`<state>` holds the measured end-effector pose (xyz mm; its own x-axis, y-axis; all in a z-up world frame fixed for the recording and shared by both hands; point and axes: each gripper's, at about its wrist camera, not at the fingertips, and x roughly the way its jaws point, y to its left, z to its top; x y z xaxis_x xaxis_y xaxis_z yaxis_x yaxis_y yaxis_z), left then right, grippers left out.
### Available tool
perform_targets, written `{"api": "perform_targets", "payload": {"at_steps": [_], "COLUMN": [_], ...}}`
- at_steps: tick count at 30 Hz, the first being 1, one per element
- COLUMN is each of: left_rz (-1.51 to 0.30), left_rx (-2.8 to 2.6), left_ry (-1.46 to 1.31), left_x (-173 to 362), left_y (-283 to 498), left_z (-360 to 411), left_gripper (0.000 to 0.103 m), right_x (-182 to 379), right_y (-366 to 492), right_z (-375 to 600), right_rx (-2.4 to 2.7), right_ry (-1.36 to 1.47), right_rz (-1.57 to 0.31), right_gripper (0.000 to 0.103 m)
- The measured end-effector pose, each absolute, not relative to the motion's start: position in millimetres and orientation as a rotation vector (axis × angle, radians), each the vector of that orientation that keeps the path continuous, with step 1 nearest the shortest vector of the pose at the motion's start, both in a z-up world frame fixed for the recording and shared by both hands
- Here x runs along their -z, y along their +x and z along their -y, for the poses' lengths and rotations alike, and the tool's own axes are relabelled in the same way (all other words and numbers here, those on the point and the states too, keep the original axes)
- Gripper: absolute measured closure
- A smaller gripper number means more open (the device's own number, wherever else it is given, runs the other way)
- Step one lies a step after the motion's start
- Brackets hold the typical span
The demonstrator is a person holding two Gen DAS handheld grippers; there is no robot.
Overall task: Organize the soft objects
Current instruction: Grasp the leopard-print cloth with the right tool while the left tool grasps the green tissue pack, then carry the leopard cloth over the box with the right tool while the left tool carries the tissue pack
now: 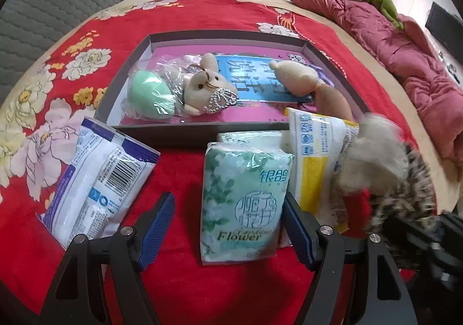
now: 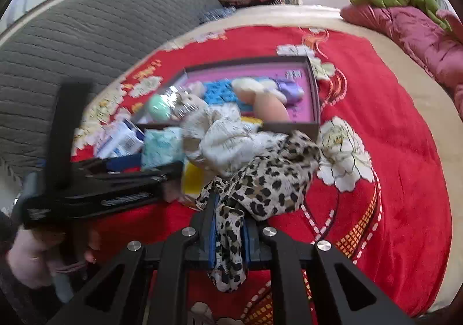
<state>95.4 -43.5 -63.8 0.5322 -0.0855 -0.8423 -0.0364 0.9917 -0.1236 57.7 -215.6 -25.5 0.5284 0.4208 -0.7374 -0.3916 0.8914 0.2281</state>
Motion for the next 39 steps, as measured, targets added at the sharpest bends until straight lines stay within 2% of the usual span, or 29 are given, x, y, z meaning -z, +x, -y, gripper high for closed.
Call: {"api": "perform_targets", "payload": {"at_steps": [2,5,9,39], "left_rz": [-1.009,-1.009,-0.998,-0.831], "left_rx": [0.019,0.029,0.053,0.061], "left_ry": [-0.111,-0.132,-0.156,-0.227], "left_x": [66,67,63,3], "left_y": [98,99,99,73], "left_z": [44,39,32,-10], "left_gripper": [0.03,0.049,0.053,0.054], "right_x": [20,13,7,-18], "right_y": [54,52,50,53], "right_z": [215,214,216,226], "right_rx": [-0.511,-0.533,-0.539,-0.559], "right_ry": [0.048,0.053,0.069,0.083], "right_rz": [-0.867,-0.834,-0.802,-0.658], "right_gripper": [0.089,0.089,0.089,0.089]}}
